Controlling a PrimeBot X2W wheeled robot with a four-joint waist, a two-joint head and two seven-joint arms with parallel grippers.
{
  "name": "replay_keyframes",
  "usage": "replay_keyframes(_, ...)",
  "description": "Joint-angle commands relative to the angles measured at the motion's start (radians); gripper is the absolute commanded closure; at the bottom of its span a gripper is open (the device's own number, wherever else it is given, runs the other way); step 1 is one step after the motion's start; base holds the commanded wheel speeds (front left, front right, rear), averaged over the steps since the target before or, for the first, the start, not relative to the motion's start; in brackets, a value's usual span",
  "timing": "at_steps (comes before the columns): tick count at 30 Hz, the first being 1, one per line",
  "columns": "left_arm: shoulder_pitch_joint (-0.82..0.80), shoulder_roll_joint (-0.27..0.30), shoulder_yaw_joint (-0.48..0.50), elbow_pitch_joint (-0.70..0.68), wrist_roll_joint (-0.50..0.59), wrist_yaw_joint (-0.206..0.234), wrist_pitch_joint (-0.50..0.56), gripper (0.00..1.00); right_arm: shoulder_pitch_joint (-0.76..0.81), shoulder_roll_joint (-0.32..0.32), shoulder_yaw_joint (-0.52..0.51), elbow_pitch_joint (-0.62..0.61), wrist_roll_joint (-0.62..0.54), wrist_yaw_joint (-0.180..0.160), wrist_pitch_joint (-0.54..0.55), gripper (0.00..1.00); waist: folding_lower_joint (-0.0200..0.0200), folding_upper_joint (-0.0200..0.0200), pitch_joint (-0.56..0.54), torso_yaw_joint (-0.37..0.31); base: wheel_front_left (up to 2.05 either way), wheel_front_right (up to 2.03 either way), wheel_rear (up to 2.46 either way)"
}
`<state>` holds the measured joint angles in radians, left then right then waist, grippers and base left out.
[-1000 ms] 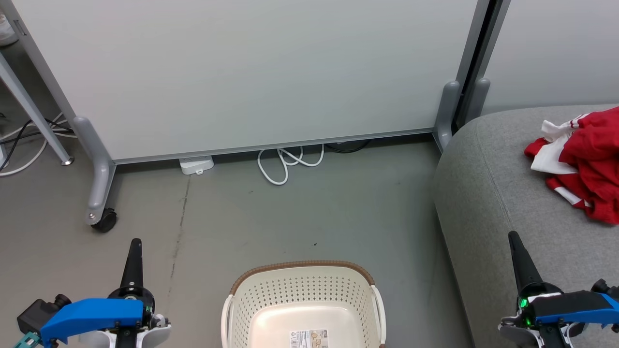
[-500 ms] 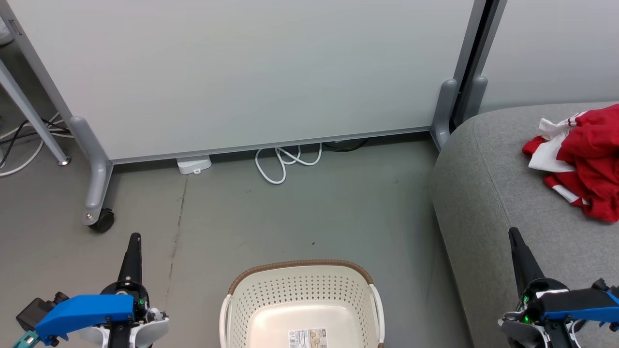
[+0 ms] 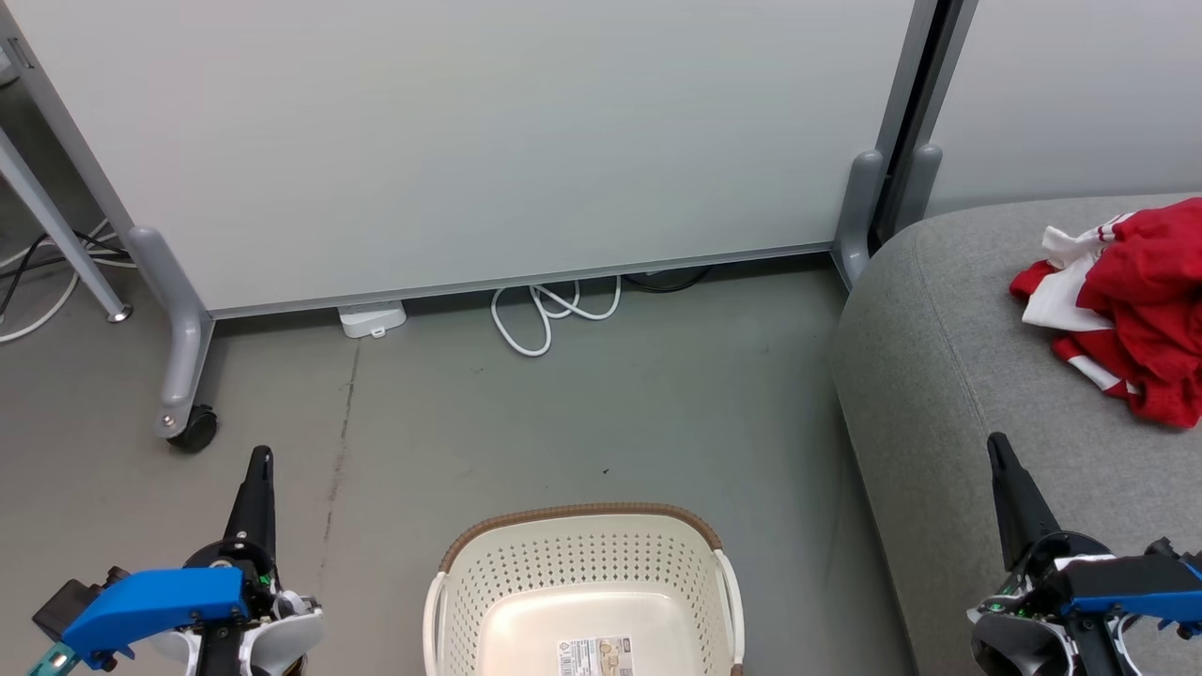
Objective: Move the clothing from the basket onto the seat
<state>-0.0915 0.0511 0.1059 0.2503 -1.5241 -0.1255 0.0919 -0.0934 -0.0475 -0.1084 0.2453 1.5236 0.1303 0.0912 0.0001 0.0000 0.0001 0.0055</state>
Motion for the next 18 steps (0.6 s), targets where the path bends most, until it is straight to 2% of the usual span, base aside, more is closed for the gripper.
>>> replay_keyframes(1, -0.019, -0.001, 0.005, -0.007, -0.016, -0.008, 0.006, 1.0, -0.016, -0.005, -0.003, -0.002, 0.018, 0.001, 0.005, 1.0, -0.0001, 0.0, 0.0, 0.0, 0.0, 0.0, 0.0)
replay_keyframes(12, -0.024, -0.001, 0.011, -0.007, -0.091, -0.009, 0.025, 1.0, -0.022, -0.005, -0.007, -0.001, 0.092, 0.001, 0.026, 1.0, -0.0001, 0.0, 0.003, -0.005, 0.0, 0.0, 0.0)
replay_keyframes(18, -0.022, -0.001, 0.01, -0.006, -0.09, -0.009, 0.026, 1.0, -0.021, -0.005, -0.007, -0.001, 0.091, 0.001, 0.026, 1.0, -0.0001, 0.0, 0.003, -0.006, 0.0, 0.0, 0.0)
